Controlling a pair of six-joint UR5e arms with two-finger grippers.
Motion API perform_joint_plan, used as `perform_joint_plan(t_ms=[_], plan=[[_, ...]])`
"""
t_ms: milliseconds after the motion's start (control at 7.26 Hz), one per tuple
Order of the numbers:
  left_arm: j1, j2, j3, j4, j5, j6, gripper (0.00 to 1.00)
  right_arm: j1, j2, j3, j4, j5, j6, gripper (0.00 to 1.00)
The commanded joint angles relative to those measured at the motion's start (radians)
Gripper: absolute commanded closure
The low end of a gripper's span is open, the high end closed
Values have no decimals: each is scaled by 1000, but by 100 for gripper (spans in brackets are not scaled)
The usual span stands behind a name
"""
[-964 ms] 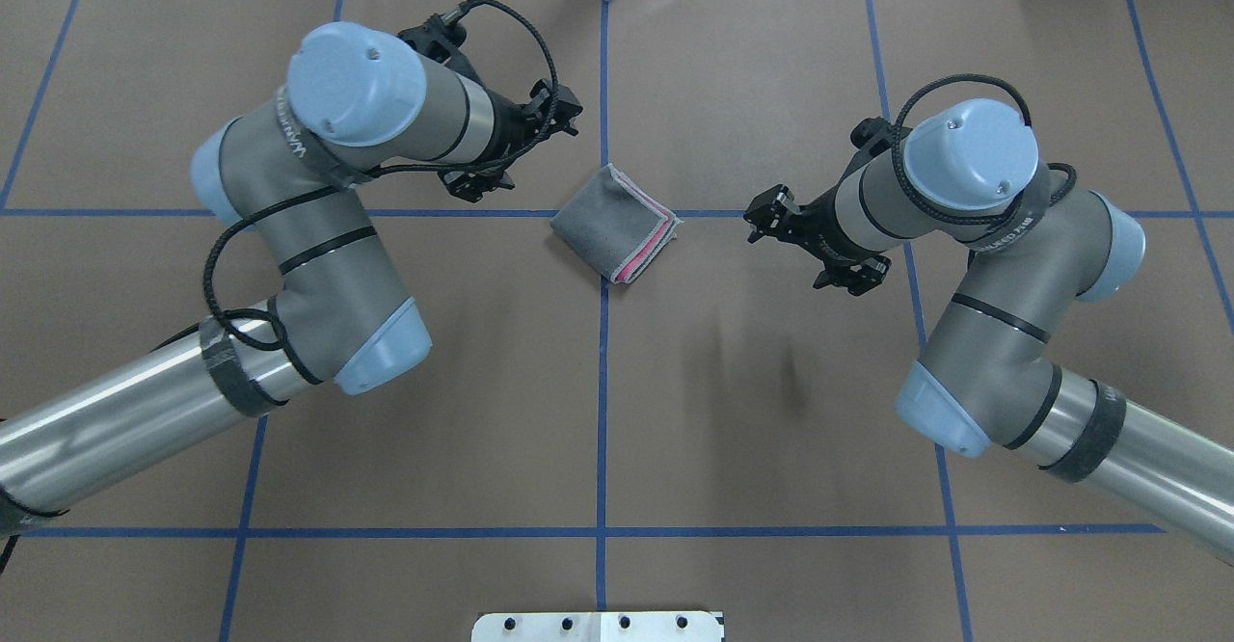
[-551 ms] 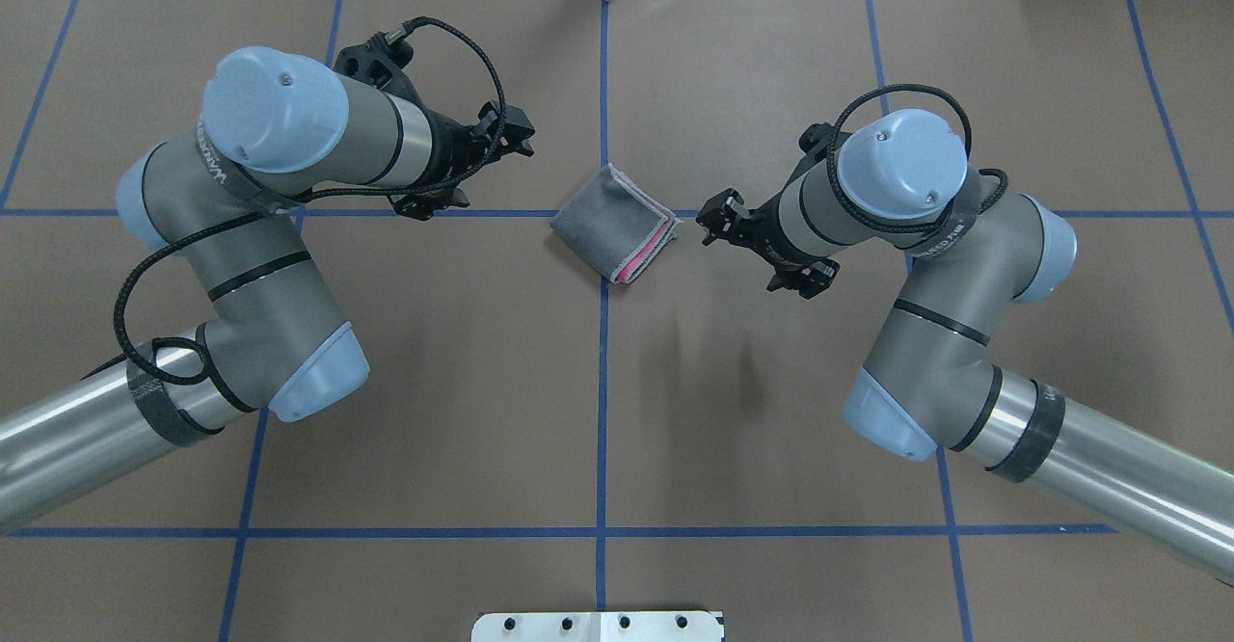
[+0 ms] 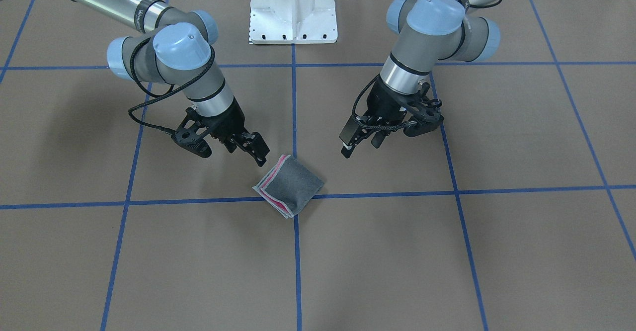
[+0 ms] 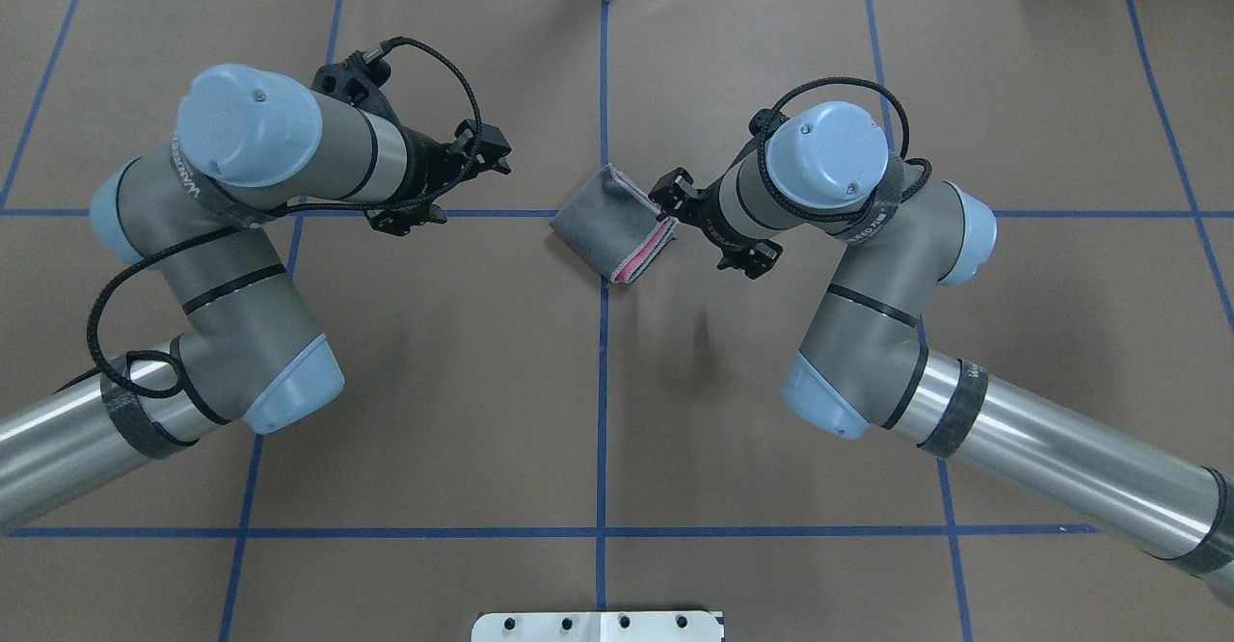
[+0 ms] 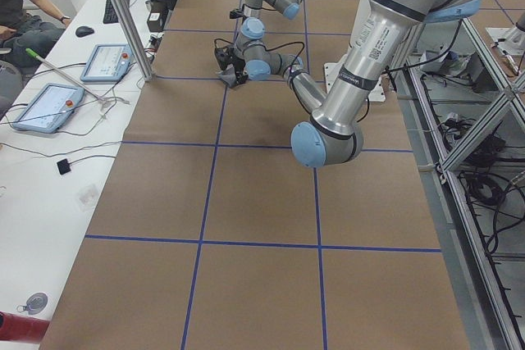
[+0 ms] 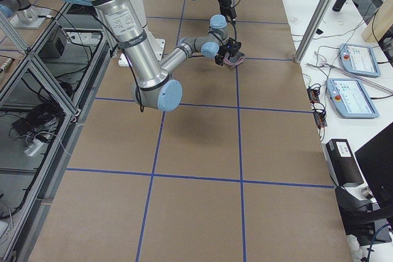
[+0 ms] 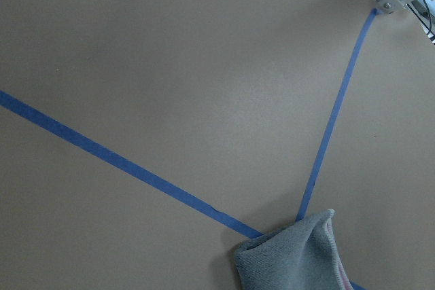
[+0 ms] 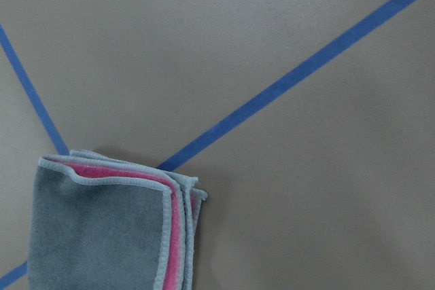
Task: Fold towel twice with both arms
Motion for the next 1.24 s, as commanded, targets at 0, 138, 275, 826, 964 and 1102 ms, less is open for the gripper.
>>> perform_joint_plan(t_ms=[0, 138, 275, 826, 964, 1102], plan=[[0, 71, -78, 1, -20, 0, 0, 0, 5, -42, 47, -26, 4, 2], [2, 71, -80, 1, -20, 0, 0, 0, 7, -53, 49, -28, 4, 2], [5, 71, -80, 1, -20, 0, 0, 0, 23, -62, 52, -29, 16, 2], [9, 71, -93, -1, -20, -3, 0, -9, 31, -71, 50, -43, 38, 2], [12, 71, -93, 1, -22, -3, 0, -12, 36, -71, 49, -45, 38, 2], [12, 71, -93, -1, -22, -3, 0, -12, 36, -71, 47, -45, 39, 2]])
